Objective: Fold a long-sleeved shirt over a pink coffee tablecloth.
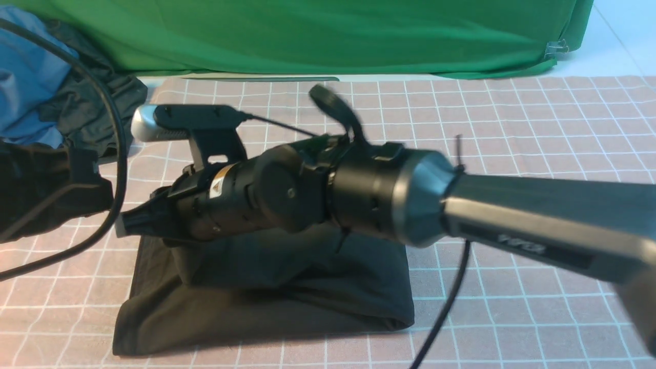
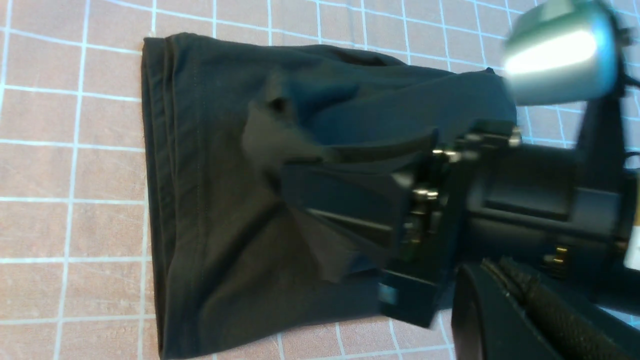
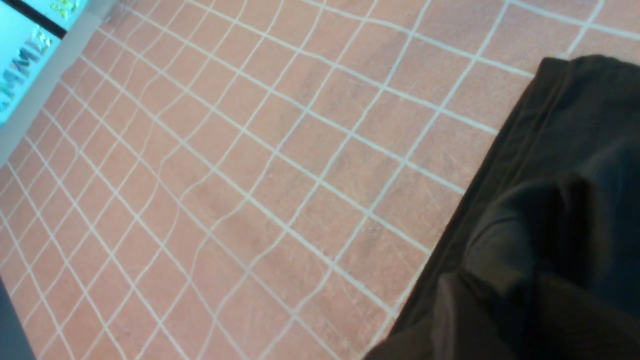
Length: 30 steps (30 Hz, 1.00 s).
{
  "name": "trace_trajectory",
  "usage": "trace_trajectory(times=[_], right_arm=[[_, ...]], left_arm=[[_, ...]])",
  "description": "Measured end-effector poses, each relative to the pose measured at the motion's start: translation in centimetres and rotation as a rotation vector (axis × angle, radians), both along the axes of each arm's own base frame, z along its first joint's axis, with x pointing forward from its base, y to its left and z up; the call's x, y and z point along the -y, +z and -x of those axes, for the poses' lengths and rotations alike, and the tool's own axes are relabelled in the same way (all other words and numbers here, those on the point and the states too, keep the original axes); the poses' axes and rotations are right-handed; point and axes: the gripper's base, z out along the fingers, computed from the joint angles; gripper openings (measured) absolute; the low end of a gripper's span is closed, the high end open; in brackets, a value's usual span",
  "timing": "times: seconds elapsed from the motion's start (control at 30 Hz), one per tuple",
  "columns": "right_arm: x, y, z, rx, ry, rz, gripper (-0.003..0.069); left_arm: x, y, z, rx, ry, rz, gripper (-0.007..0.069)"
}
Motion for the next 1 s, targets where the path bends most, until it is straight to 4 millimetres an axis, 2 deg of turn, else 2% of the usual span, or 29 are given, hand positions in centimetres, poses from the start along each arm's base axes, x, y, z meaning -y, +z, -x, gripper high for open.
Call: trace_trajectory(times=[0.03,0.07,0.13,0.2,0.27,0.37,0.43,0.47,0.5,0.57,0.6,0.67,0.77,0.87,1.0], right_arm=[[-0.1,-0.2,-0.1,-0.005,-0.006,-0.004,0.0309],[-0.1,-0.2,-0.1,-0.006,-0.006,-0.003,0.0316],[-0.1,-0.4,0.0,-0.003,0.008,0.012,0.0386],[0.1,-0.1,0.1,0.015,0.053,0.048,0.0414],[0.8,0.9,0.2,0.032,0.131,0.114,0.0407],[3.0,3.6,-0.2,0.06,0.23,0.219,0.0304],[6.0,6.0,-1.0,0.07,0.269,0.33,0.0162],[6.2,6.2,-0.9,0.072,0.276,0.34,0.0162],[8.5,7.8,-1.4,0.08,0.275,0.401,0.0076],[10.4,8.9,-1.8,0.077,0.265,0.453,0.005],[12.6,10.0,-1.9,0.06,0.257,0.517,0.004],[15.1,11.4,-1.9,0.041,0.243,0.569,0.0038],[18.3,12.9,-1.7,0.03,0.202,0.6,0.0038],[19.9,13.7,-0.5,0.028,0.186,0.604,0.0038],[21.4,13.4,1.7,0.002,0.195,0.614,0.0038]], left_arm=[[0.0,0.0,0.0,-0.001,0.0,0.0,0.0013],[0.0,0.0,0.0,-0.001,0.0,0.0,0.0013],[0.0,0.0,0.0,-0.003,-0.001,0.0,0.0013],[0.0,-0.1,0.1,-0.008,-0.002,-0.001,0.0013],[0.0,-0.1,0.1,-0.014,-0.004,-0.002,0.0013],[0.0,-0.2,0.2,-0.026,-0.007,-0.004,0.0013],[0.1,-0.2,0.2,-0.034,-0.01,0.005,0.0013],[0.1,-0.2,0.2,-0.035,-0.011,0.007,0.0013],[0.2,-0.2,0.1,-0.042,-0.015,0.023,0.0013],[0.4,-0.4,-0.1,-0.058,-0.019,0.039,0.0013],[0.5,-0.7,-0.4,-0.085,-0.022,0.044,0.0013],[0.6,-1.4,-1.2,-0.136,-0.018,0.046,0.0013],[0.6,-3.2,-3.5,-0.236,0.011,0.02,0.0013],[0.4,-5.0,-5.7,-0.296,0.044,-0.018,0.0013],[0.2,-7.3,-8.7,-0.32,0.097,-0.04,0.0013]])
